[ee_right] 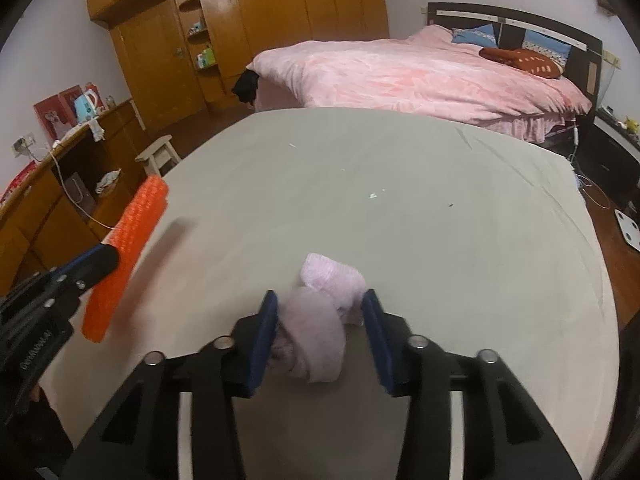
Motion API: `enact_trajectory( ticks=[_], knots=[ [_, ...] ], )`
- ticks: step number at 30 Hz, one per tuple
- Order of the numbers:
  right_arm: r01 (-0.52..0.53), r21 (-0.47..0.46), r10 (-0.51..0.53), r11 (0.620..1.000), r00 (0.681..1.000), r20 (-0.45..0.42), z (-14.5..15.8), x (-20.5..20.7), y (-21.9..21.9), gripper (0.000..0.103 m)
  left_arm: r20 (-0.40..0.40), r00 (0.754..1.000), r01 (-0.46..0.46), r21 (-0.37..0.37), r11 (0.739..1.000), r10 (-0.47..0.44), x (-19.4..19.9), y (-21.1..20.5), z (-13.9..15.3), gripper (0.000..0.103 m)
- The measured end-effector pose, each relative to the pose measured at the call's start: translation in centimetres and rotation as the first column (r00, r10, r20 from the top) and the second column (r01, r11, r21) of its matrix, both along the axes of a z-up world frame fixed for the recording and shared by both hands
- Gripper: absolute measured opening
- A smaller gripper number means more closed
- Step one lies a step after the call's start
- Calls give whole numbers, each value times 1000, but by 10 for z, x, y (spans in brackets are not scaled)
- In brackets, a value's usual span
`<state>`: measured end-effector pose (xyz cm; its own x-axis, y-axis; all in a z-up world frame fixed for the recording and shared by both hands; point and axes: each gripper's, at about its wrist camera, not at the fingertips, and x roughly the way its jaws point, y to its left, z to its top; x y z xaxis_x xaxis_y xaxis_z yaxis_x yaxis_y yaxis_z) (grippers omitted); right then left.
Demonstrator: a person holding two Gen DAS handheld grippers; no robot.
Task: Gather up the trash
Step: 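Grasp the orange mesh strip with the left tool while the right tool grasps the pink sock, then lift the orange mesh strip and pink sock and carry both over the bin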
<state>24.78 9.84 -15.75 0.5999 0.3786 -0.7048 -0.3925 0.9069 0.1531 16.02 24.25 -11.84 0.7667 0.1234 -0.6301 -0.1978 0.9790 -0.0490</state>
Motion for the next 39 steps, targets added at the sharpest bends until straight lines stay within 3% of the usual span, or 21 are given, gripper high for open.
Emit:
enact_trajectory(
  ticks=[5,24,39],
  knots=[
    [-4,11,4,1000,1000,24,11,-8,-8,30,12,1000,7,7,1000,-7,-2,-7,5,8],
    [40,33,-45,999,983,177,80,-31,-66,30,93,991,92,11,996,-93,-5,-63,44,8],
    [113,71,-128,991,957,260,119,-54,-131,30,161,966,202,13,979,-202,-8,-132,77,8]
  ],
)
